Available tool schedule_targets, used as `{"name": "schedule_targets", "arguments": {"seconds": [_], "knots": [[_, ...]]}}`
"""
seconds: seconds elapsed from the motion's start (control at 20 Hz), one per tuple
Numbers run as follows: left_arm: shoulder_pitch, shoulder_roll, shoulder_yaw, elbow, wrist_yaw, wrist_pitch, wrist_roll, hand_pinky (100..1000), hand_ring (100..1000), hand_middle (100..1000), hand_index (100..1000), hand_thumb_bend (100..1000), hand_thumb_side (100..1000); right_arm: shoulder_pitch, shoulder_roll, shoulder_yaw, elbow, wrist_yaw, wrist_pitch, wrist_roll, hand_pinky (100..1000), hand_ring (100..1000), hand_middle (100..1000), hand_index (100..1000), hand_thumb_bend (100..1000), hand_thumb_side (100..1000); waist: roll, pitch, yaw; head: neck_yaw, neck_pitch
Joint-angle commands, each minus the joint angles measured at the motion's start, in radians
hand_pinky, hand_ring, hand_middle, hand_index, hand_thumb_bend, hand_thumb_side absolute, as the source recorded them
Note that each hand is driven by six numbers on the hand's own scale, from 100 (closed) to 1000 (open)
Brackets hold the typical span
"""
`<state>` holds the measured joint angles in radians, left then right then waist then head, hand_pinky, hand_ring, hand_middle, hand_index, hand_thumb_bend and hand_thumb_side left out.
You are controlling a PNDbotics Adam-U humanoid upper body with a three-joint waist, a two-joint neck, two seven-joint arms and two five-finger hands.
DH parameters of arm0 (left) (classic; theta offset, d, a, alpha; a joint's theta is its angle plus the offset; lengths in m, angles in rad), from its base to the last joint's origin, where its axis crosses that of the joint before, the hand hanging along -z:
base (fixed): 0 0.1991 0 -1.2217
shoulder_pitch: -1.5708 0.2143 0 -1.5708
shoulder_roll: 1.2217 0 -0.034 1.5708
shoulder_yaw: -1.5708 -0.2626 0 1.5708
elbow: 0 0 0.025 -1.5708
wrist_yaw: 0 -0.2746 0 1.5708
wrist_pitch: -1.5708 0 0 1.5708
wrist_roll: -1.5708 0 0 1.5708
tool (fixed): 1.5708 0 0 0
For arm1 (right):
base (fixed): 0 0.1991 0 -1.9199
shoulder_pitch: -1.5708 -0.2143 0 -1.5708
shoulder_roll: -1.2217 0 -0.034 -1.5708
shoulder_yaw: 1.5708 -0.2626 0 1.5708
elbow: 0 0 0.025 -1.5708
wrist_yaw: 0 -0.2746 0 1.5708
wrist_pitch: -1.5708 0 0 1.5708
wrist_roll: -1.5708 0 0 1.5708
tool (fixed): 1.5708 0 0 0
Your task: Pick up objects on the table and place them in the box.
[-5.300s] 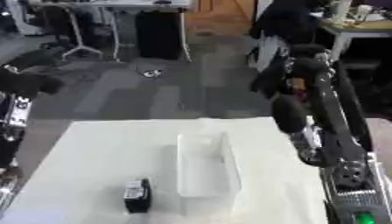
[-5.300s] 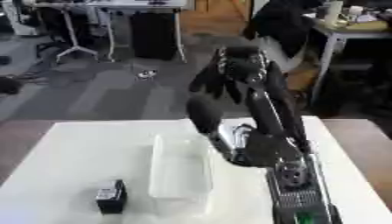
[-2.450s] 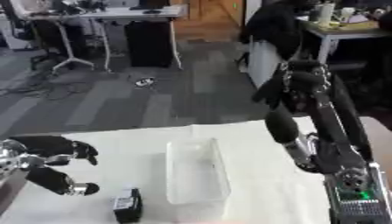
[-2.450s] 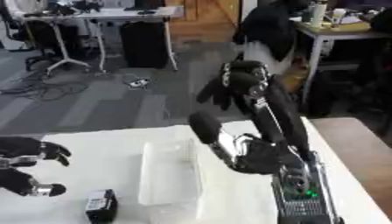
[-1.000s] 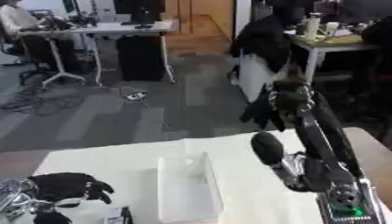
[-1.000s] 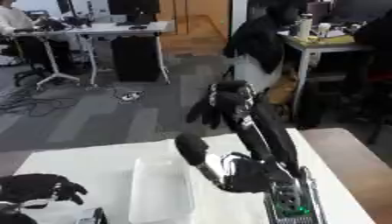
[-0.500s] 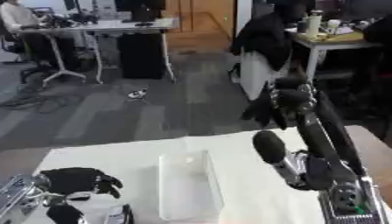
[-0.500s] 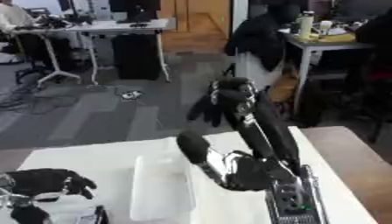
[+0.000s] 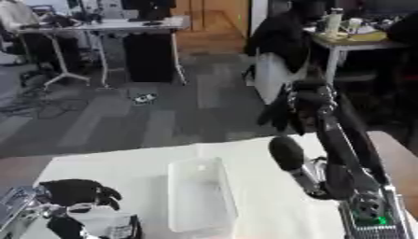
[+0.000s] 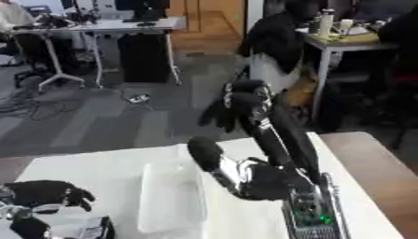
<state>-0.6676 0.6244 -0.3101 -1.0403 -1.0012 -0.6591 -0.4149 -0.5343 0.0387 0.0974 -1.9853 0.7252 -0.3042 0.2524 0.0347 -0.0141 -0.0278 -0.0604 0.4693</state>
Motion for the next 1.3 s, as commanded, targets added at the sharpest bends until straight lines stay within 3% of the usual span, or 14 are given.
{"name": "schedule_targets", "arguments": {"seconds": [0.05,0.5,0.85,1.25,1.3], "knots": [[-0.027,0.009,0.011,0.007,-0.018,-0.013,0.001,922,872,925,895,378,990,-0.013,0.003,0.005,-0.015,0.002,0.0,0.005,100,306,348,513,494,1000,0.001,-0.012,0.0,0.011,0.001],[-0.028,-0.03,-0.007,0.027,-0.018,-0.038,-0.009,914,865,918,900,369,985,-0.015,0.003,0.005,-0.015,0.001,0.0,0.007,100,306,348,513,494,1000,0.0,-0.011,-0.001,0.018,-0.006],[-0.027,-0.057,-0.013,0.037,-0.038,-0.021,-0.024,916,867,921,909,382,990,-0.016,0.007,0.006,-0.015,0.001,-0.001,0.007,100,306,348,514,493,1000,-0.001,-0.009,-0.004,0.025,-0.009],[-0.036,-0.071,-0.013,0.05,-0.102,0.007,-0.037,876,839,899,899,349,886,-0.017,0.01,0.007,-0.015,0.0,-0.001,0.008,100,306,348,514,490,1000,-0.001,-0.008,-0.007,0.026,-0.013],[-0.036,-0.073,-0.01,0.053,-0.108,0.012,-0.031,823,778,855,879,331,858,-0.017,0.011,0.007,-0.015,0.0,-0.001,0.007,100,305,348,514,487,1000,-0.001,-0.008,-0.007,0.025,-0.015]]}}
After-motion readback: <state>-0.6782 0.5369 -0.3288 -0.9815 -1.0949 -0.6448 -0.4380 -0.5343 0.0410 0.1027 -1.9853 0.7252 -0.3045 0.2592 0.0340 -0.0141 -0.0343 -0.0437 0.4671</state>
